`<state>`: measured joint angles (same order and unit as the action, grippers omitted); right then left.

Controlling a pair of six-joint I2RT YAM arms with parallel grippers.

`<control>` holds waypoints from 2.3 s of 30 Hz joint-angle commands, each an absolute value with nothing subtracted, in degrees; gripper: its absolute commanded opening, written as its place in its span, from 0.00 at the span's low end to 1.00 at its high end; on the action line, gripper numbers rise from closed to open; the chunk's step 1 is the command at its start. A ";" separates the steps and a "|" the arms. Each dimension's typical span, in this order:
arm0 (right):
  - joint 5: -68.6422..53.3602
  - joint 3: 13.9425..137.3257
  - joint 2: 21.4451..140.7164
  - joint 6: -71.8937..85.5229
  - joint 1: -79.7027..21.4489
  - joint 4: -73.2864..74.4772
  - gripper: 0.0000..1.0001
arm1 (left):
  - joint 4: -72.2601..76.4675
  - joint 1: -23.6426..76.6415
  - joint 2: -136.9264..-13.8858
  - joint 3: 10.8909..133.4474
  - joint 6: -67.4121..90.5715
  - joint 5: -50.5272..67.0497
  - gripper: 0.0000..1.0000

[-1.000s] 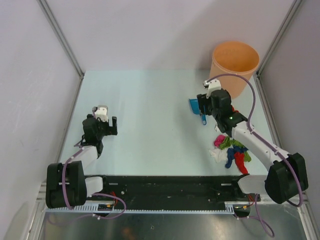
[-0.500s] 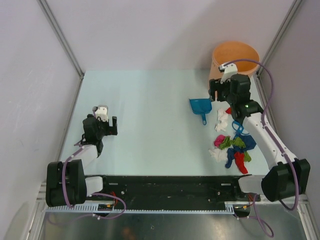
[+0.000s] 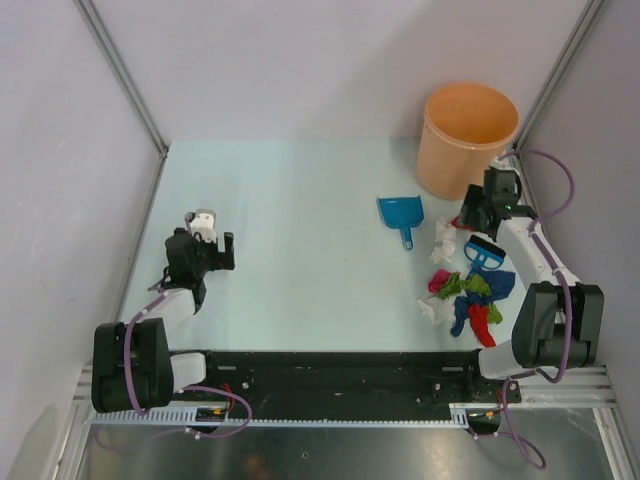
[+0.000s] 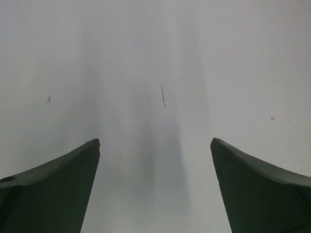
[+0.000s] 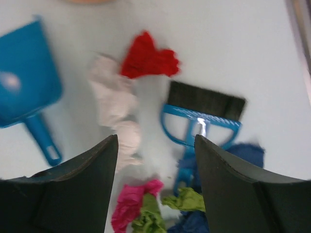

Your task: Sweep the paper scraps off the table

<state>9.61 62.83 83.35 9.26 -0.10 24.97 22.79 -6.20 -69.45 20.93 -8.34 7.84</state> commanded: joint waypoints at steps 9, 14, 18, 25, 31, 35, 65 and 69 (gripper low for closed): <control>4.66 54.49 86.39 11.69 4.92 20.49 0.44 | 23.47 -6.94 -69.35 23.03 -6.59 8.79 1.00; 5.89 55.02 90.26 9.59 5.62 18.90 0.45 | 23.47 -6.94 -69.35 23.03 -6.50 8.79 1.00; 3.61 57.65 95.44 6.51 5.89 19.42 0.45 | 23.38 -6.94 -69.43 23.03 -6.50 8.88 1.00; 6.06 59.67 99.92 3.17 5.89 16.61 0.42 | 23.38 -7.12 -69.43 23.11 -6.42 8.96 1.00; 4.84 60.12 102.92 2.98 5.98 17.75 0.30 | 23.29 -7.21 -69.43 23.12 -6.42 9.14 1.00; 6.06 60.12 104.76 3.51 5.89 18.72 0.26 | 23.29 -7.47 -69.61 23.20 -6.33 9.32 1.00; 10.99 56.87 66.74 21.08 5.19 13.63 0.00 | 16.80 -7.74 -71.81 28.20 -10.80 22.31 1.00; 12.30 54.76 60.22 29.95 1.77 10.20 0.00 | 3.89 -7.38 -69.44 38.65 -11.52 29.43 1.00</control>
<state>10.35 56.29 66.48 19.05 4.84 15.94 13.26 -7.42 -71.90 28.77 -9.56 19.03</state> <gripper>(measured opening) 0.010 0.996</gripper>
